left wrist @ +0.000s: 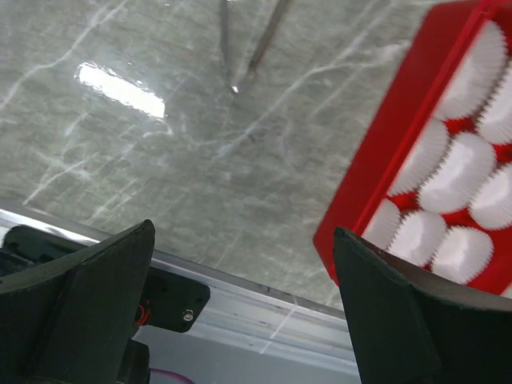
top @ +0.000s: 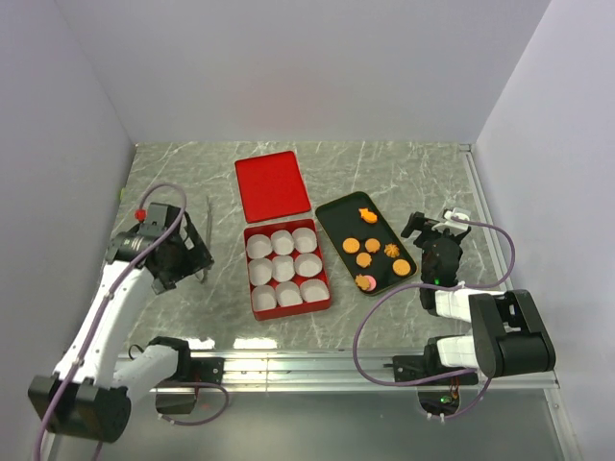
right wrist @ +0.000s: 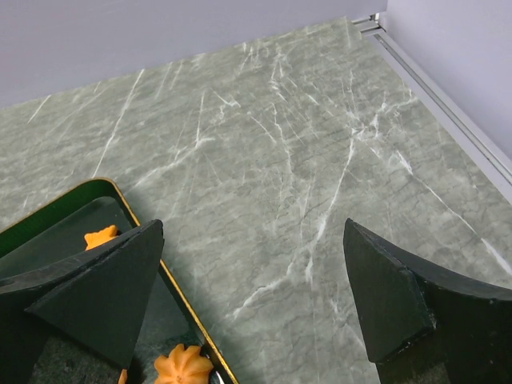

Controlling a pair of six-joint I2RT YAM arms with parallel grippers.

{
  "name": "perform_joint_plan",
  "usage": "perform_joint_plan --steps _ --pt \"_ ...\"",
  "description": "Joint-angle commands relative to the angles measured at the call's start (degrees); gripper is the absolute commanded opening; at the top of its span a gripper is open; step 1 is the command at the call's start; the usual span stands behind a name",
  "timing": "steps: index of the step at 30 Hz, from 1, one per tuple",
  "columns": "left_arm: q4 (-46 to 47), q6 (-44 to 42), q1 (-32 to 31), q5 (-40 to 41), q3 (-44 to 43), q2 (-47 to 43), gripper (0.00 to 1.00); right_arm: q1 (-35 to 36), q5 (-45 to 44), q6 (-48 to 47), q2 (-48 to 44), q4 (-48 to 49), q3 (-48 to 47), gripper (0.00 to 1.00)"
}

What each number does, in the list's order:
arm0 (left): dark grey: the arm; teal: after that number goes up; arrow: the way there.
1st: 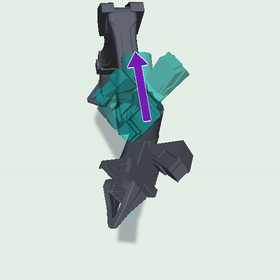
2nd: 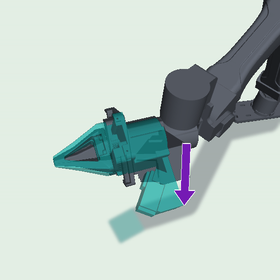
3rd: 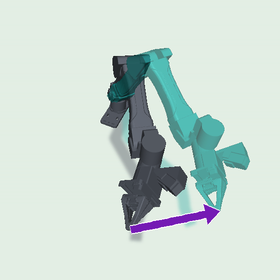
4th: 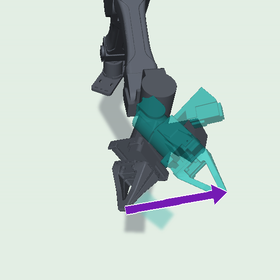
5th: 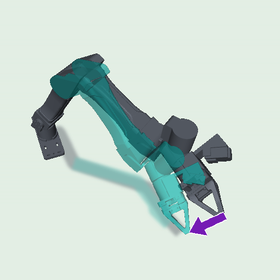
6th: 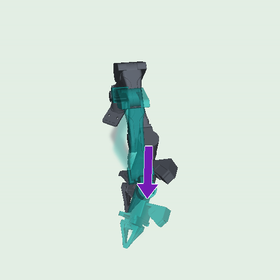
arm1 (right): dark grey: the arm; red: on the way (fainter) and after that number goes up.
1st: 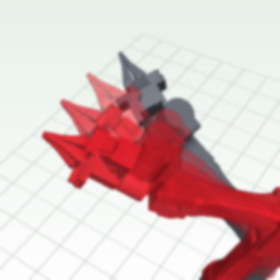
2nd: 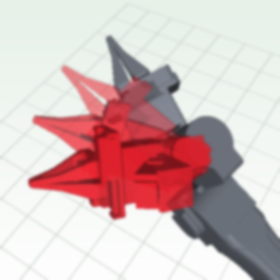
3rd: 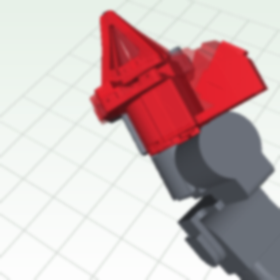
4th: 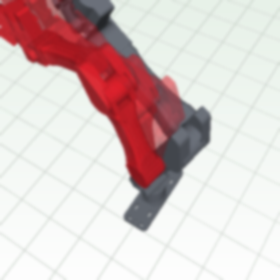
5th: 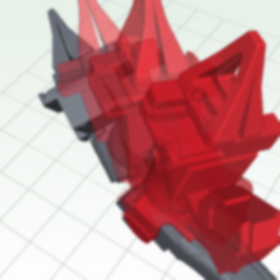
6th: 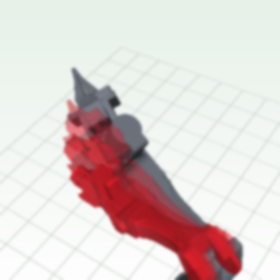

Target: Pack the cookies

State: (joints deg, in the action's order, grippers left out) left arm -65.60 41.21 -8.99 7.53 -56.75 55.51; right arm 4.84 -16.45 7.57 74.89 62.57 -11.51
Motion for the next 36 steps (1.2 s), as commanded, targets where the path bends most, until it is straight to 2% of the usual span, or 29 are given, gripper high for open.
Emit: perform_joint_plan --steps 1,7,9,14,16,23,30,36 --pt "2.3 -0.8 -0.1 4.5 -3.4 5.4 0.99 -0.3 -0.6 -0.7 -0.6 3.1 0.2 1.0" --pt "11.8 -8.3 1.1 6.0 -2.6 19.5 0.99 -0.3 -0.6 -0.7 -0.6 3.0 0.2 1.0" --pt "15.7 -11.7 2.0 3.5 -2.4 23.1 0.99 -0.3 -0.6 -0.6 -0.7 3.1 0.3 1.0" --pt "21.8 -15.8 6.8 2.0 -0.5 27.6 0.99 -0.2 -0.4 -0.6 -0.7 3.1 0.3 1.0" --pt "24.6 -16.0 8.0 -0.9 0.2 28.6 0.99 -0.3 -0.5 -0.6 -0.7 3.1 0.3 1.0" --pt "27.7 -16.3 8.1 -1.7 0.1 36.2 0.97 -0.3 -0.6 -0.6 -0.7 3.0 0.3 1.0" --pt "29.8 -16.8 8.1 -0.6 0.0 38.9 0.95 -0.3 -0.5 -0.6 -0.6 3.0 0.2 1.0" --pt "29.6 -16.5 8.1 2.0 -2.9 44.5 0.83 -0.2 -0.6 -0.6 -0.6 3.1 0.3 1.0"
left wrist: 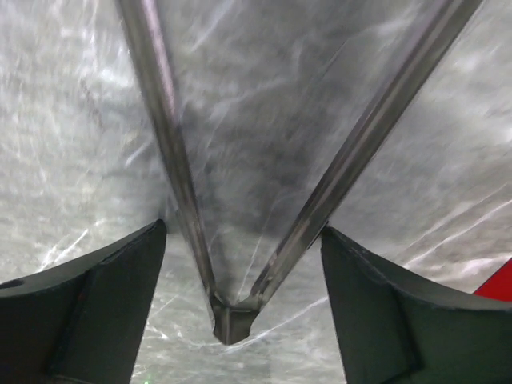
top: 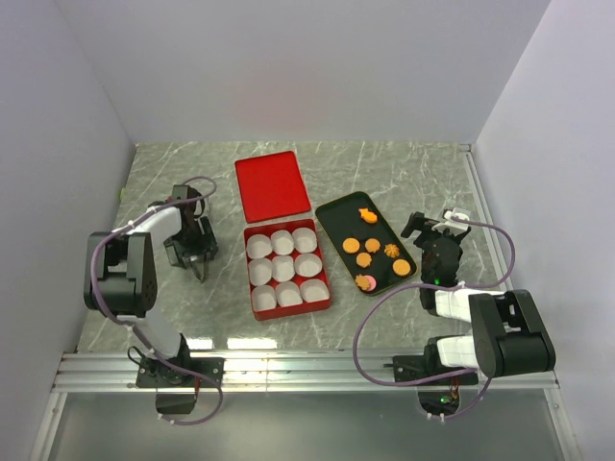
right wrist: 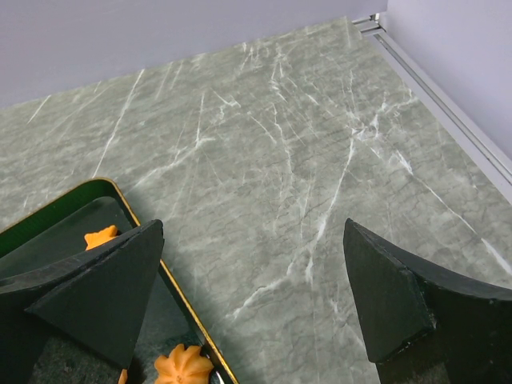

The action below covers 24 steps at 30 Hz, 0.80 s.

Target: Pack the cookies

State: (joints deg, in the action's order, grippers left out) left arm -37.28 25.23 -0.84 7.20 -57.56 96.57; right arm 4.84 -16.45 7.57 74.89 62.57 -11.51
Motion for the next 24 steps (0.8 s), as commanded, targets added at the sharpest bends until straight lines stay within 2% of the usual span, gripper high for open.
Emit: perform_joint_plan --steps 1,2,4,6,7,8,10,11,14,20,24 --pt "1.2 -0.7 0.0 2.4 -2.6 4.1 0.81 -0.2 -0.5 -0.7 -0.6 3.1 0.2 1.0" --pt "1.2 -0.7 0.0 2.6 -2.9 5.2 0.74 -0.3 -0.5 -0.6 -0.6 3.1 0.3 1.0" --pt "1.1 -1.0 0.0 3.2 -3.9 5.9 0.7 -0.2 -0.5 -0.6 -0.6 3.1 0.2 1.0" --pt "0.7 -1.1 0.0 3.5 -4.8 6.3 0.59 -0.2 -0.5 -0.5 -0.8 2.9 0.3 1.0" --pt "-0.2 -1.1 0.0 3.5 -5.3 5.8 0.51 -0.1 -2.6 -0.2 -1.1 2.0 0.1 1.0" --pt "-0.8 -1.0 0.0 3.3 -5.8 5.2 0.48 0.0 -4.2 0.7 -2.1 -0.1 -0.6 1.0" --pt "-2.4 -0.7 0.0 3.1 -6.9 3.1 0.46 0.0 -7.0 1.1 -4.6 -4.2 -2.2 1.0" --pt "-3.0 -0.6 0.0 2.9 -7.4 0.7 0.46 0.3 -9.0 3.4 -5.5 -15.1 -6.3 1.0" --pt "-6.0 -0.3 -0.2 2.6 -9.6 -4.1 0.44 0.3 -12.4 5.7 -7.7 -30.1 -14.2 1.0" --pt "-11.0 0.3 -3.0 3.4 -14.2 -13.1 0.44 2.0 -7.2 10.6 -14.0 -50.1 -26.2 1.0" --pt "-15.4 2.3 -6.7 4.4 -16.9 -17.7 0.44 9.7 -6.9 9.0 -18.1 -57.1 -32.1 1.0"
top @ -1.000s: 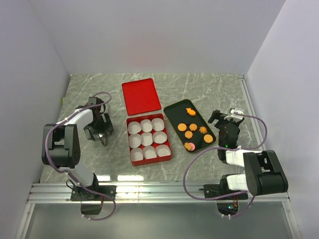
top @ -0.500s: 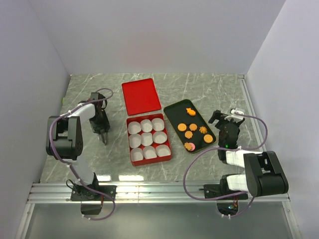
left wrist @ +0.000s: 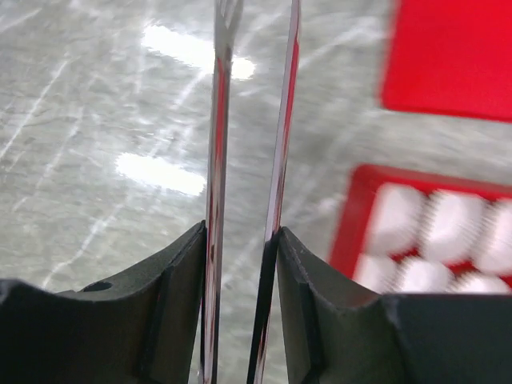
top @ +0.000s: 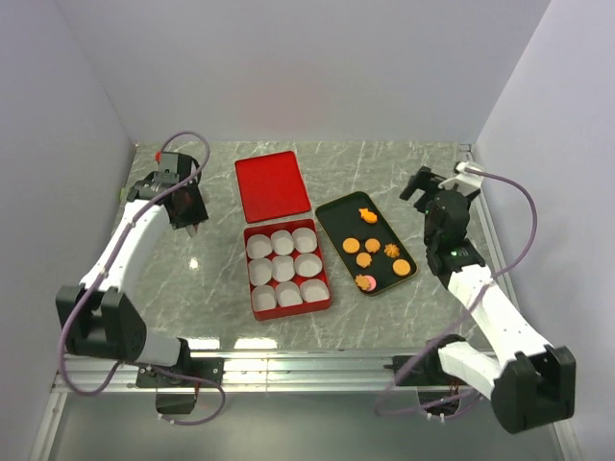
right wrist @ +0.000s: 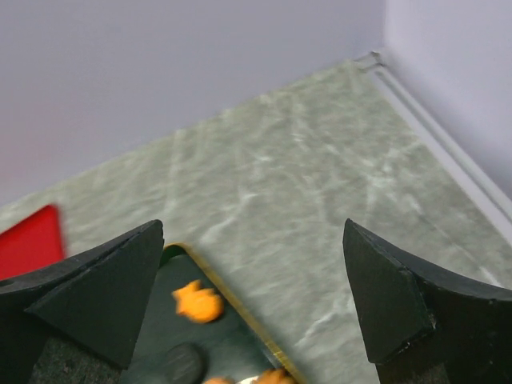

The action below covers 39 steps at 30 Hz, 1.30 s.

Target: Pack the cookies

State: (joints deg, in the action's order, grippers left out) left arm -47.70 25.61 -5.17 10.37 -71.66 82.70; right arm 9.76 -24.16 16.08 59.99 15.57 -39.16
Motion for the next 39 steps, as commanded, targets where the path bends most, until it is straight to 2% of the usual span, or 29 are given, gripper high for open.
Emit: perform_joint_plan --steps 1,5,10,13,16,19,22,26,27,33,39 --pt "-5.6 2.5 -4.0 1.3 -3.0 -4.7 0.44 6.2 -0.5 0.3 -4.7 -11.5 -6.6 1.0" --pt "-8.5 5.0 -6.7 0.3 -3.9 -10.0 0.4 10.6 2.6 4.7 -8.4 -21.0 -11.7 1.0" --pt "-11.7 6.9 -8.7 -3.7 -8.3 -15.2 0.43 11.9 12.0 10.8 -14.5 -29.3 -15.3 1.0" --pt "-12.2 7.1 -10.0 -9.2 -11.7 -17.4 0.45 11.7 18.0 14.1 -20.0 -30.9 -13.7 1.0" --pt "-12.0 7.9 -13.4 -11.4 -14.4 -18.2 0.44 10.8 16.6 21.6 -26.0 -35.0 -10.3 1.0" --pt "-11.5 8.1 -16.8 -12.6 -15.8 -18.0 0.44 9.7 21.4 21.8 -29.7 -34.5 -7.5 1.0" --pt "-10.7 7.4 -20.5 -15.5 -16.3 -16.4 0.45 9.6 18.6 21.0 -29.0 -41.0 -11.0 1.0" --pt "-8.7 7.1 -27.6 -14.9 -16.9 -12.5 0.46 9.6 14.0 18.7 -26.8 -52.2 -16.2 1.0" --pt "-8.0 6.8 -31.0 -13.7 -17.1 -11.7 0.46 9.6 13.5 18.2 -26.2 -53.4 -17.4 1.0" --pt "-6.9 7.0 -42.3 -8.4 -20.1 -4.3 0.49 9.6 11.1 14.8 -26.9 -59.7 -20.8 1.0" --pt "-6.2 7.3 -47.6 -4.9 -21.6 2.7 0.51 9.7 11.6 14.3 -30.3 -63.2 -20.6 1.0"
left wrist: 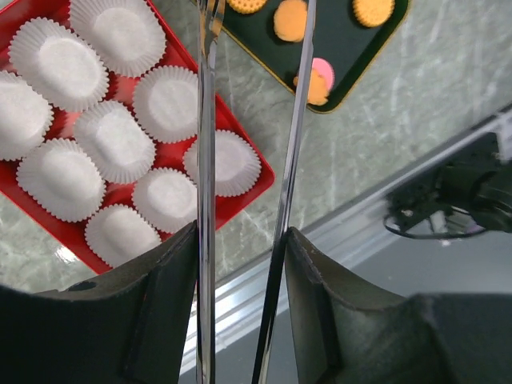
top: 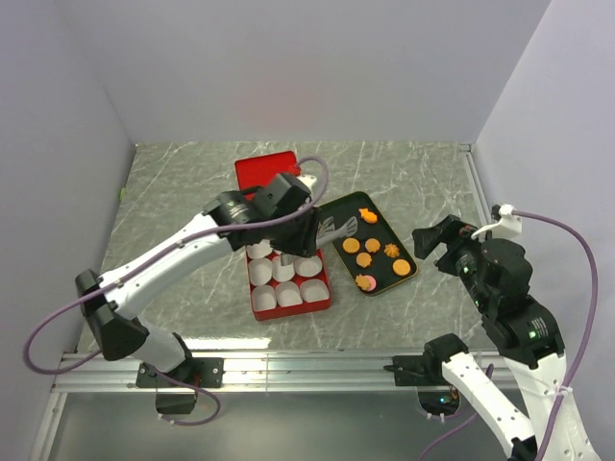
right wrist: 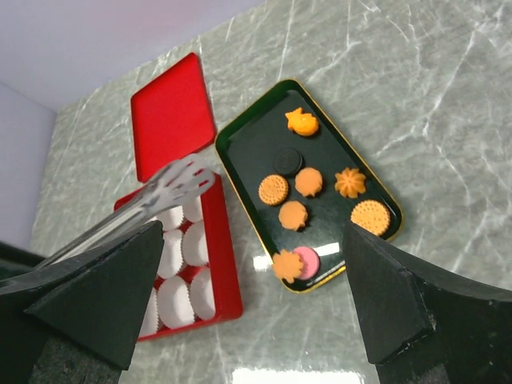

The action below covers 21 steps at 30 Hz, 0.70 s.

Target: Pack the cookies

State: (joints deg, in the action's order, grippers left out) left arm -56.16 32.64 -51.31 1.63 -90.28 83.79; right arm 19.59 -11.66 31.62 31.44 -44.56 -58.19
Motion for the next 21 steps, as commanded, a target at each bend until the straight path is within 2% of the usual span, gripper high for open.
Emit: perform_joint_plan --steps 1,4,16,21 --pt "1.8 0.4 -1.7 5.4 -3.5 2.6 0.51 -0.3 -0.6 -0.7 -2.2 -3.0 -0.6 1.0" --pt "1.1 0.3 -2.5 7.7 -5.6 6.6 0.5 -0.3 0.7 -0.8 -2.9 -2.3 0.7 1.0" --pt "12.0 -1.5 -2.7 8.4 -6.2 15.9 0.51 -0.2 0.6 -4.8 -1.7 -2.9 -0.4 1.0" --pt "11.0 -2.8 -1.9 6.7 -8.4 20.9 0.53 -0.1 0.4 -5.9 -1.8 -3.7 -1.8 1.0"
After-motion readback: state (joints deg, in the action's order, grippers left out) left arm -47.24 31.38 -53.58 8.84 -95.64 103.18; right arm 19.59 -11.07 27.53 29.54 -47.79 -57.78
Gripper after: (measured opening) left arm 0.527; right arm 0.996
